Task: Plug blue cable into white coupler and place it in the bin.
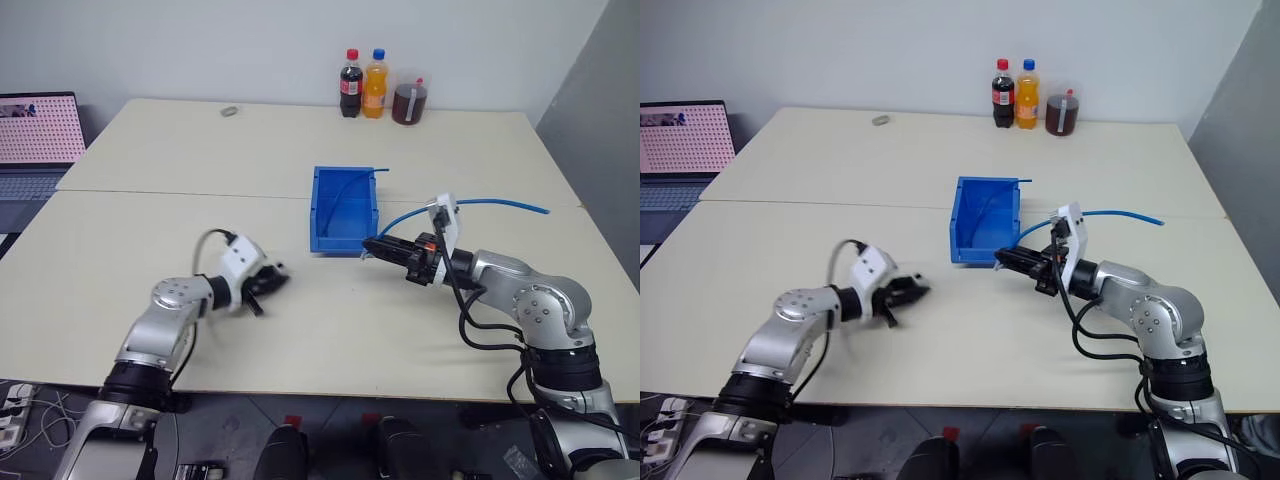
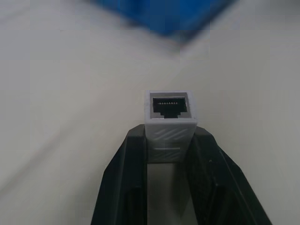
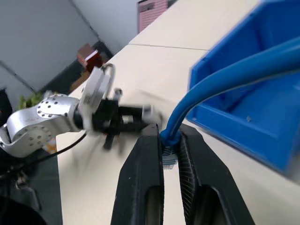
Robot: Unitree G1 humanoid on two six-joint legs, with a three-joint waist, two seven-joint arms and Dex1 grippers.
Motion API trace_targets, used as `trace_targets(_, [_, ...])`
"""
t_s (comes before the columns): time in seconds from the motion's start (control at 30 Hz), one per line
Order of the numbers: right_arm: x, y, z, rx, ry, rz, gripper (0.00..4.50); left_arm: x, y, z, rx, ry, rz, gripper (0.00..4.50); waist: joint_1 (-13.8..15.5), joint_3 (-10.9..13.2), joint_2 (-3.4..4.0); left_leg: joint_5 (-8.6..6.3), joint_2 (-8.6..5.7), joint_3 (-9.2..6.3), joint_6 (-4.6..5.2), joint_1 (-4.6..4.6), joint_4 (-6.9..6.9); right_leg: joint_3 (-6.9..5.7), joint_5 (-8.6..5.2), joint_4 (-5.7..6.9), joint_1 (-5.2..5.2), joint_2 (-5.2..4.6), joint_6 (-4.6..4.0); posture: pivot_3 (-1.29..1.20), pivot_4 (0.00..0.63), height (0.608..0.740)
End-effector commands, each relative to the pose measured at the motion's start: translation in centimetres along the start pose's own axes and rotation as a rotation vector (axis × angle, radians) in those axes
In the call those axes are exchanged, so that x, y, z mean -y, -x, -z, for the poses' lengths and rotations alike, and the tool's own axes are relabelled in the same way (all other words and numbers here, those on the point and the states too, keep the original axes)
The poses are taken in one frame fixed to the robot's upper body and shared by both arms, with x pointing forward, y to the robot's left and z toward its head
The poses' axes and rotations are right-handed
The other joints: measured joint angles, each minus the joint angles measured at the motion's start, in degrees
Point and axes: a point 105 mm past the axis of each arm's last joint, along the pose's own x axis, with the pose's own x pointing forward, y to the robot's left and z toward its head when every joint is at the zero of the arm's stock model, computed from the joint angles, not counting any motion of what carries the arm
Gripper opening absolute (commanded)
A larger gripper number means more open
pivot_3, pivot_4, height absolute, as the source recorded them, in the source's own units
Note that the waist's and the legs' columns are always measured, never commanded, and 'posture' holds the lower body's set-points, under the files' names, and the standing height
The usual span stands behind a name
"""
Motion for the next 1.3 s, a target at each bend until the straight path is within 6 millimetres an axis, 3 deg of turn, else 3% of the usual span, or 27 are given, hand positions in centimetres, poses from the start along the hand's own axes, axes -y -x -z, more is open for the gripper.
trace_targets(0.03, [-1.9,-1.2,-0.7,-0.009,0.194,-0.079,0.18,4.3,-1.8,-1.3,0.064,-0.118,0.308,0.77,-0.1,0.0,0.0,0.0,0.0,0.02,0.0,0.0,-0.01,0.02,0.0,-0.02,-0.01,0.01,0.01,0.0,0.15,0.74])
trace_targets(0.17, [-2.3,-2.2,1.0,-0.064,0.287,-0.121,0.18,5.1,-3.5,0.3,0.042,-0.217,0.404,0.77,-0.1,0.0,-0.01,0.0,0.01,0.03,0.02,0.01,0.01,0.02,0.0,0.0,-0.02,0.03,0.0,0.0,0.15,0.74])
trace_targets(0.4, [-2.4,-2.7,4.3,-0.098,0.363,-0.161,0.18,4.5,-4.6,0.4,0.044,-0.252,0.463,0.77,0.2,0.0,-0.03,0.0,-0.07,0.0,0.02,0.03,0.12,0.02,0.01,-0.02,0.1,-0.01,0.06,0.0,0.15,0.74])
trace_targets(0.67, [-2.0,-3.4,5.5,-0.107,0.394,-0.155,0.18,4.3,-4.9,-0.1,0.08,-0.236,0.476,0.77,0.1,0.0,-0.03,0.01,-0.05,-0.02,0.04,0.13,0.15,0.03,-0.1,0.07,0.14,0.02,0.29,0.0,0.15,0.74])
trace_targets(0.83, [-0.8,-3.4,6.6,-0.155,0.428,-0.134,0.18,4.4,-5.0,-0.5,0.095,-0.225,0.477,0.77,0.1,0.0,-0.02,0.01,-0.06,-0.02,0.04,0.12,0.17,0.04,-0.1,0.06,0.15,0.01,0.29,0.0,0.15,0.74])
trace_targets(1.3, [-1.7,-3.2,8.6,-0.262,0.478,-0.253,0.18,5.0,-4.8,0.0,0.085,-0.217,0.492,0.77,0.0,-0.1,-0.01,0.01,-0.05,-0.02,0.04,0.29,0.12,0.05,-0.11,0.06,0.27,0.02,0.28,0.0,0.15,0.74])
